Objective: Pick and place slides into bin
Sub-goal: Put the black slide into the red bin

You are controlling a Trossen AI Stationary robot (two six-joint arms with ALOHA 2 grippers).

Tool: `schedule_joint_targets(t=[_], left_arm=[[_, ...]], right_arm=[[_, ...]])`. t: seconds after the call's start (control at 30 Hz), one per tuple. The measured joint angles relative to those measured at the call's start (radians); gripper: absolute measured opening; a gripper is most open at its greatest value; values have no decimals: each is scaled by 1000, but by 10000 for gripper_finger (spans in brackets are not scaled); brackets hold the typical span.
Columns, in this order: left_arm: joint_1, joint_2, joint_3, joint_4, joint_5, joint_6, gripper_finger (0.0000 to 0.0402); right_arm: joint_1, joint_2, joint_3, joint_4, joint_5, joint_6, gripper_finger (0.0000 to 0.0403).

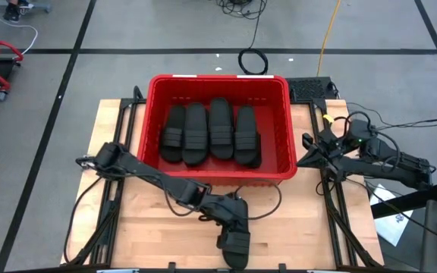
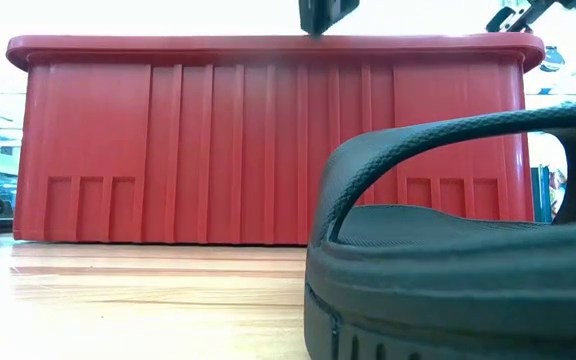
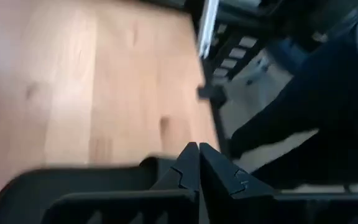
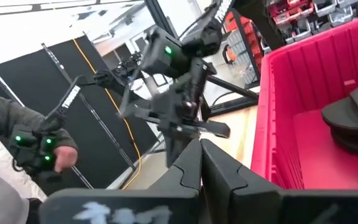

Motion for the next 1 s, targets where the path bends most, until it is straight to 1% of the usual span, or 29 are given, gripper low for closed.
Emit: schedule_joint_targets(t=[0.1, 0.2, 0.33, 0.57, 0.7, 0.83, 0.9, 1.0], left_arm=[[-2, 23, 1, -61, 38, 23, 23], [-10, 51, -2, -131, 83, 49, 53], [-11, 58, -2, -136, 96, 65, 109], [3, 63, -10, -134, 95, 62, 219], [4, 71, -10, -182, 105, 68, 269], [4, 71, -10, -212, 124, 78, 297], [4, 71, -10, -239, 116, 78, 302], [4, 72, -10, -223, 111, 74, 301]], right_arm=[[0, -1, 0, -2, 0, 7, 0], [0, -1, 0, -1, 0, 25, 0], [0, -1, 0, -3, 0, 17, 0], [0, -10, 0, -91, 57, -110, 0], [0, -24, 0, -128, 81, -171, 0], [0, -35, 0, -170, 120, -208, 0], [0, -38, 0, -174, 122, -211, 0], [0, -39, 0, -174, 130, -210, 0]])
